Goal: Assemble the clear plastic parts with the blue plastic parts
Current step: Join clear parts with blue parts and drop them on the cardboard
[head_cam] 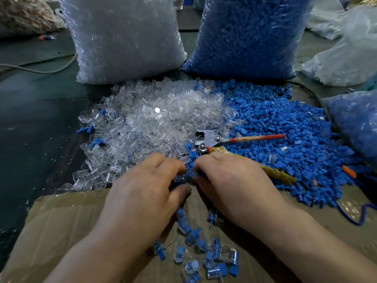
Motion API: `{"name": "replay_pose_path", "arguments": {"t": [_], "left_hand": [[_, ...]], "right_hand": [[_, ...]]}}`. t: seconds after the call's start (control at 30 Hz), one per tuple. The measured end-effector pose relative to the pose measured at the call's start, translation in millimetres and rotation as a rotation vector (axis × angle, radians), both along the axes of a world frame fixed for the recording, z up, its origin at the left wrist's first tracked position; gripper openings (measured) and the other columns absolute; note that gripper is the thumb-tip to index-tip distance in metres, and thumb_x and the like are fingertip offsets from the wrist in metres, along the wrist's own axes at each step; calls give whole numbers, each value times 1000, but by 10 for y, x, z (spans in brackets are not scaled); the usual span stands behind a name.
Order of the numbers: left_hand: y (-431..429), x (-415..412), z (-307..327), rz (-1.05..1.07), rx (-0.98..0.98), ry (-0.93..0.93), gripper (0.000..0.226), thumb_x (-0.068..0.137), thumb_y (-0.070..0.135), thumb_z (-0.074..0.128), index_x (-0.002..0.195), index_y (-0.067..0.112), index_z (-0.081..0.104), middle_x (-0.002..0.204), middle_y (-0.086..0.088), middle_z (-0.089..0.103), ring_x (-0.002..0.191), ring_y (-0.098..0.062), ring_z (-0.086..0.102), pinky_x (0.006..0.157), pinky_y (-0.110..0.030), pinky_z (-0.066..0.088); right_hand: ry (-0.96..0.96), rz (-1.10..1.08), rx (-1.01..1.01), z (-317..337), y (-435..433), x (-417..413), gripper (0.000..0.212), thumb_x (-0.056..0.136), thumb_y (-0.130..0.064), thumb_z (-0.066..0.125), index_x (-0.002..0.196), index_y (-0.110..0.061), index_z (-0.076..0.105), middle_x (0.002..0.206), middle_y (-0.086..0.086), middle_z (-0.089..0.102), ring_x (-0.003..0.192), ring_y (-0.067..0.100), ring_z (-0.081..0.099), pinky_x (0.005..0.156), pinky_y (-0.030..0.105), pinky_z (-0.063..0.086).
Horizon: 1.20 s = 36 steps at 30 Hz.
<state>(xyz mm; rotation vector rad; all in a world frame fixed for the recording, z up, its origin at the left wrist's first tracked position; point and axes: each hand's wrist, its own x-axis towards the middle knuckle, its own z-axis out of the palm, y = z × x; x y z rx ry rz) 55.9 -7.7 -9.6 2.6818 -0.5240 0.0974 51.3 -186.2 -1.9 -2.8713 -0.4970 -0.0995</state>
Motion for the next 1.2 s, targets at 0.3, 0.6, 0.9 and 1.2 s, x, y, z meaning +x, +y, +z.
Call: {"name": "replay_pose_path", "arguments": {"t": [0.3,0.6,0.9,1.2], "left_hand": [[-55,-17,5,51,-88,-66,18,91,39,51,99,35,67,87,17,58,72,-3,58,61,-26,51],[-62,-1,-10,58,-65,-31,15,87,43,59,101,40,63,91,21,57,80,0,55,66,-14,39],[-46,16,-34,49,-61,-64,10,86,33,64,95,32,68,87,16,57,72,-9,58,61,-30,51],[-27,29,-57,111,-251,-87,8,89,35,55,82,37,53,80,19,51,84,5,53,59,-13,34]], "right_hand": [[-48,-12,99,-50,-2,10,17,98,-38,42,94,-27,55,85,-8,57,77,18,56,65,39,48],[-102,-5,111,-63,34,5,16,96,-36,48,90,-25,58,79,-8,57,71,17,56,57,36,45],[-96,4,155,-91,25,17,18,97,-38,47,91,-26,59,80,-9,59,72,16,57,60,33,43],[-72,-82,456,-92,6,23,15,94,-44,54,96,-30,57,74,-11,60,73,8,55,65,29,43]]}}
